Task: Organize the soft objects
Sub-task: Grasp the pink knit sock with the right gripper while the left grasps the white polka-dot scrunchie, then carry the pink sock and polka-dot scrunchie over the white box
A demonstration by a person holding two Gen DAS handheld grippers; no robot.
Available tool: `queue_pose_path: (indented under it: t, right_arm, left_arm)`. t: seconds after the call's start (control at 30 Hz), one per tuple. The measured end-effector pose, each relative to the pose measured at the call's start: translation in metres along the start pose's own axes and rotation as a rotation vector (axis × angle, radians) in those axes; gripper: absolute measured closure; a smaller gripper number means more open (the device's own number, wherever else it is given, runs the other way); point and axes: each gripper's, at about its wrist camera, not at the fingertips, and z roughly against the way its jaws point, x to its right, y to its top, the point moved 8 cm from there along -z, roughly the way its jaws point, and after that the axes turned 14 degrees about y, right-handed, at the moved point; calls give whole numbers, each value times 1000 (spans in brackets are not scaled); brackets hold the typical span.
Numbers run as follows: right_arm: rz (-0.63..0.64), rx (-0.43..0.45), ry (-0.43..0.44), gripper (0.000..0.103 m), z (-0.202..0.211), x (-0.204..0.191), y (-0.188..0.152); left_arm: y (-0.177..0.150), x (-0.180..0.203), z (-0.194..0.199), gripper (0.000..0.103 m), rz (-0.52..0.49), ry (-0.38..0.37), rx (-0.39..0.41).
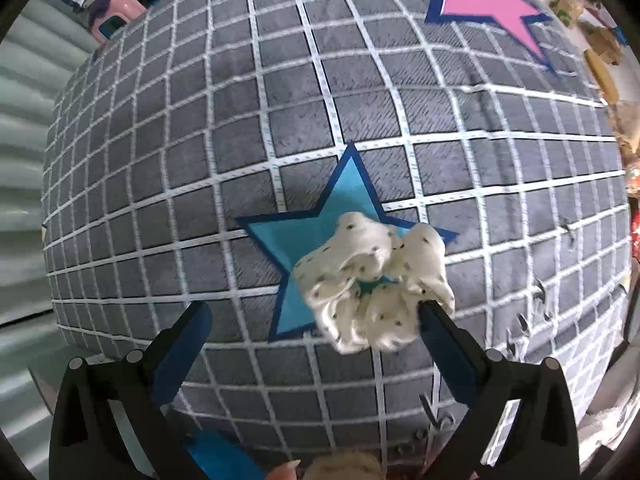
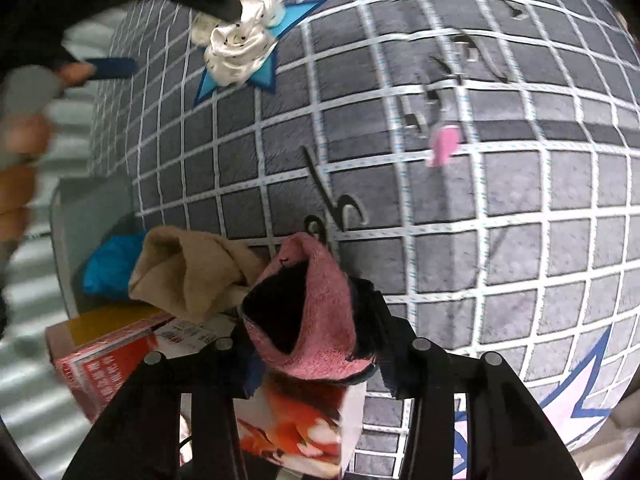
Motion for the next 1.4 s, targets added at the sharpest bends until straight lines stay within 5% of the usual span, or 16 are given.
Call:
queue_pose_path:
  t: [0.1,0.17,0.37,0.7,1.4]
  right_arm:
    - [-25,31,22,56,14,8,-1]
    - [-44,49,37,56,26,14,-2]
    - [-107,95,62,56,50,31,-11]
    - [-167,161,47,56,77,52,-19]
    - [-162,217,31,56,94,35,-30]
  left_arm:
    - [0,9,-10,12,-9,-22,-35]
    - [0,15,-14,33,-37,-19,-36]
    - [-1,33,-7,76,-93,-64,-15]
    - [-30,25,55,77,-135,-96,125]
    - [-139,6,129,77,-233,-200,225]
